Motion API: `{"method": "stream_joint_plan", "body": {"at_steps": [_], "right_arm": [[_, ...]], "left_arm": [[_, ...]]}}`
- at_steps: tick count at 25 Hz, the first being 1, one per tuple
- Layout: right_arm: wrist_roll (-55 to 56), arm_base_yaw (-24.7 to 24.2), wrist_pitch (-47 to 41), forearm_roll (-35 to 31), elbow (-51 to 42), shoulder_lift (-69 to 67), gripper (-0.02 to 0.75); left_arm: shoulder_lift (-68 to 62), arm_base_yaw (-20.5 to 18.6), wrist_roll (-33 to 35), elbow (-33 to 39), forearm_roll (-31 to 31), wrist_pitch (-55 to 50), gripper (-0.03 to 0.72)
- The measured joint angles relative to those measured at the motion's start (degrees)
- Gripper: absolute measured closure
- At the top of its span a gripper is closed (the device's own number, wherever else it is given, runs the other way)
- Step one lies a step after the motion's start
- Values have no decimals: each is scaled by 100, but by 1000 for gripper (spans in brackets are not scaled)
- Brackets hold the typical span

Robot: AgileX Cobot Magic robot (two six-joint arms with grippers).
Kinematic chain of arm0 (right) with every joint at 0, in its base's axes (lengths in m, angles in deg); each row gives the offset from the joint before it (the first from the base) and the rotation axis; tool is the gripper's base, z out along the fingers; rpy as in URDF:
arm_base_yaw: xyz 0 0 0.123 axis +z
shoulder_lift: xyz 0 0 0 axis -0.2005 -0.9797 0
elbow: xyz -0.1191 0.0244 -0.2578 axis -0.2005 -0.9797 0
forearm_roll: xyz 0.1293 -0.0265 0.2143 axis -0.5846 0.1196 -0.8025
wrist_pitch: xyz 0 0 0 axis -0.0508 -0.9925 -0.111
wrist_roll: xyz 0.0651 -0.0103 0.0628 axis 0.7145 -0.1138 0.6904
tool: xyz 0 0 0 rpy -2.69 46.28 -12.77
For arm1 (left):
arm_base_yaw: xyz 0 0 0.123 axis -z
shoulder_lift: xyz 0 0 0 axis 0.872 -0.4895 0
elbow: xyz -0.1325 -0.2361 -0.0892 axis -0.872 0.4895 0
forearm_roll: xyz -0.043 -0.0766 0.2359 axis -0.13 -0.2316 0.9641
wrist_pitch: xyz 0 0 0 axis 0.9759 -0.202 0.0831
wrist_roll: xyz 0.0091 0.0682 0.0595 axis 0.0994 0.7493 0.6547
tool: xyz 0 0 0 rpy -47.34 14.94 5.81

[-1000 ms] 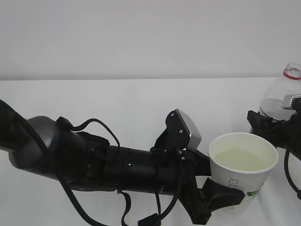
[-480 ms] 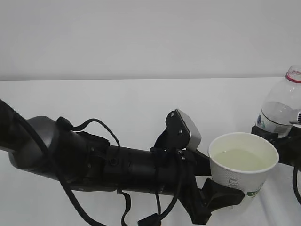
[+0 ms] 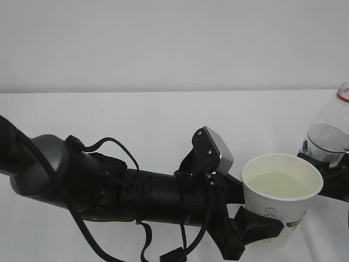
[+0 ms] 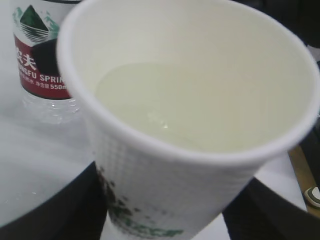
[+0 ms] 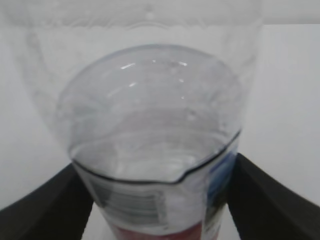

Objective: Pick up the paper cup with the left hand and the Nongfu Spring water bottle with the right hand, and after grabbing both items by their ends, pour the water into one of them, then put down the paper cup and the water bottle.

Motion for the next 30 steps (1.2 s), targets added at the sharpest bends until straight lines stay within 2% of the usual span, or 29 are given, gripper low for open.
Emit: {"method": "stream_joint_plan", "body": {"at_steps": [5, 9, 20, 30], "right_arm": [[0, 0, 0, 48, 0, 0, 80], [0, 0, 0, 67, 0, 0, 65], [11, 0, 5, 76, -270, 76, 65], [206, 0, 5, 76, -687, 1151, 73]], "left_arm": [[0, 0, 0, 0, 0, 0, 204], [0, 0, 0, 0, 0, 0, 204], [0, 0, 0, 0, 0, 0, 204], [0, 0, 0, 0, 0, 0, 204]]}}
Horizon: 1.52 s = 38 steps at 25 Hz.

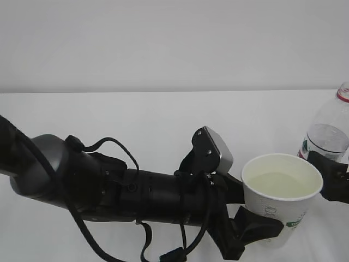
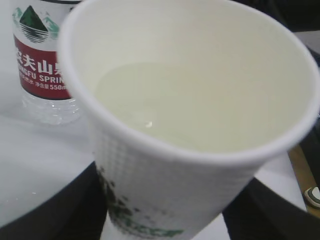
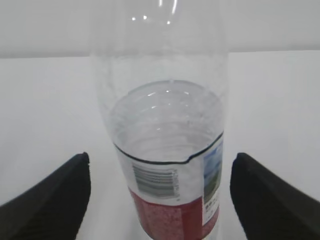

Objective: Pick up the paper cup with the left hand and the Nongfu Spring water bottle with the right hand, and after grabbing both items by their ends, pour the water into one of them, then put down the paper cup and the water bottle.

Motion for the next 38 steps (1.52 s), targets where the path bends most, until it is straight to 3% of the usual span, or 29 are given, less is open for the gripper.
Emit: {"method": "stream_joint_plan", "body": {"at_steps": [18, 38], "right_arm": [[169, 0, 0, -73, -540, 1361, 75], [228, 0, 0, -243, -103, 1438, 87]], "left_arm": [[0, -58, 0, 0, 0, 0, 204], [0, -1367, 0, 0, -13, 82, 204]]}}
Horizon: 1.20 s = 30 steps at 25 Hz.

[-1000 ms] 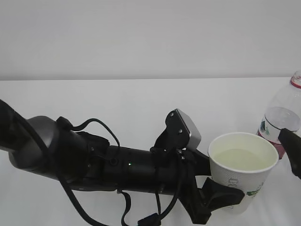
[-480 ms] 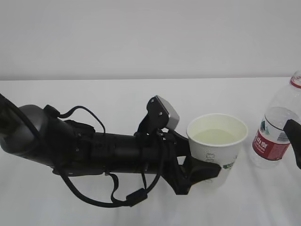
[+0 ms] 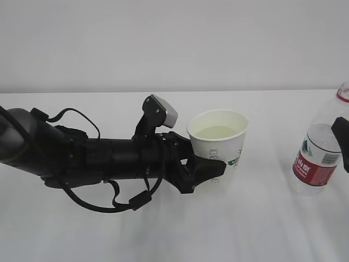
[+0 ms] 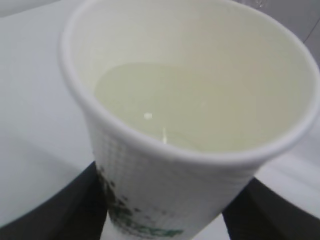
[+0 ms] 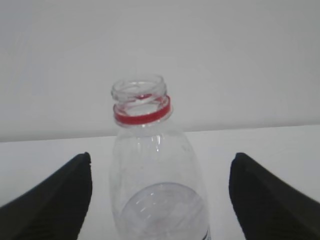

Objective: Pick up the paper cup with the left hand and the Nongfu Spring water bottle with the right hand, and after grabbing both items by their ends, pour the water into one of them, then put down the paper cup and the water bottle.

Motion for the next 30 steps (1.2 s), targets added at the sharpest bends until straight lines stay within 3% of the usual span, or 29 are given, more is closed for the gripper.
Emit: {"method": "stream_joint_plan", "body": {"at_steps": [15, 30], "right_arm": [[0, 0, 0, 0, 217, 0, 94], [10, 0, 0, 118, 217, 0, 108]], "left_arm": [[0, -612, 0, 0, 0, 77, 205], [0, -1168, 420, 0, 0, 201, 205]]}}
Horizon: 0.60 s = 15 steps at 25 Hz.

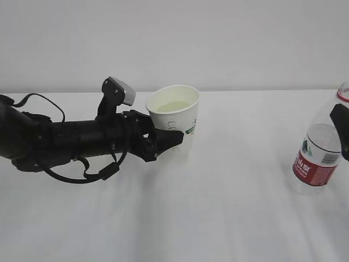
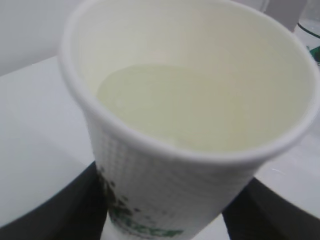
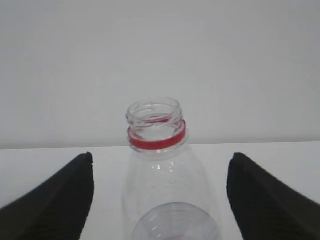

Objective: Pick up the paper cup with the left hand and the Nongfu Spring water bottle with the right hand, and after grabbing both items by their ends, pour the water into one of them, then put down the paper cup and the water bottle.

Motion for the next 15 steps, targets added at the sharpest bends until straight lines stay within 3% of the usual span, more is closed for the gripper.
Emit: {"method": "stream_joint_plan", "body": {"at_steps": [15], "right_arm": [[0, 0, 0, -1, 0, 0, 160]], "left_arm": [[0, -825, 19, 132, -11, 387, 207]]}}
